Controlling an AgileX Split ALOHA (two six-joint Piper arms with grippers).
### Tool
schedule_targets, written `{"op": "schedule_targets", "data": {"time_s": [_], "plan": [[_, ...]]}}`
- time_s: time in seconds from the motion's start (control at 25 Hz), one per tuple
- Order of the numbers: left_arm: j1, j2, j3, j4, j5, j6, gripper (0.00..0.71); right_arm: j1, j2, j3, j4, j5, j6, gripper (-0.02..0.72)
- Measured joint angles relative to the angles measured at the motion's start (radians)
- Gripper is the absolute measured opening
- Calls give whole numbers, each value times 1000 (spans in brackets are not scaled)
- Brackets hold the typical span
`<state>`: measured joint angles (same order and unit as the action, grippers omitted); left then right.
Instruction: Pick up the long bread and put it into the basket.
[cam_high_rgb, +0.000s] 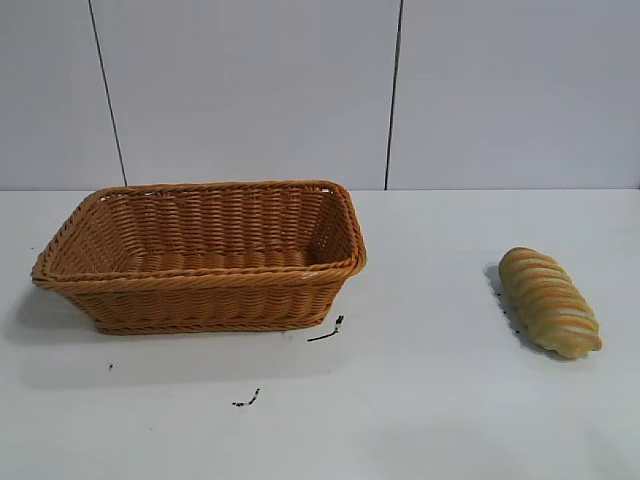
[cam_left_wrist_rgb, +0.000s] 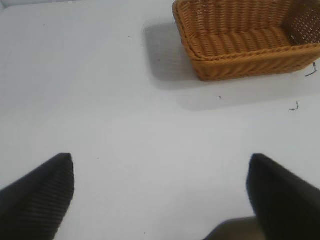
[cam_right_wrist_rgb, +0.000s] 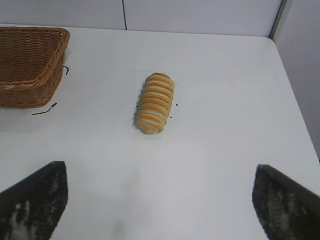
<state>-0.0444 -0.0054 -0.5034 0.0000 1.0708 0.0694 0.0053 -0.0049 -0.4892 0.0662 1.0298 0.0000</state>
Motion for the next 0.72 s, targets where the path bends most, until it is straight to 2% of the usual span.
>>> {"op": "schedule_targets", "data": {"time_s": [0.44,0.72], "plan": [[0,0,0,0,0,0,696,0,23,-14,-8,-3,0,693],[0,0,0,0,0,0,696,0,376,-156,-3,-9,0,693]]}}
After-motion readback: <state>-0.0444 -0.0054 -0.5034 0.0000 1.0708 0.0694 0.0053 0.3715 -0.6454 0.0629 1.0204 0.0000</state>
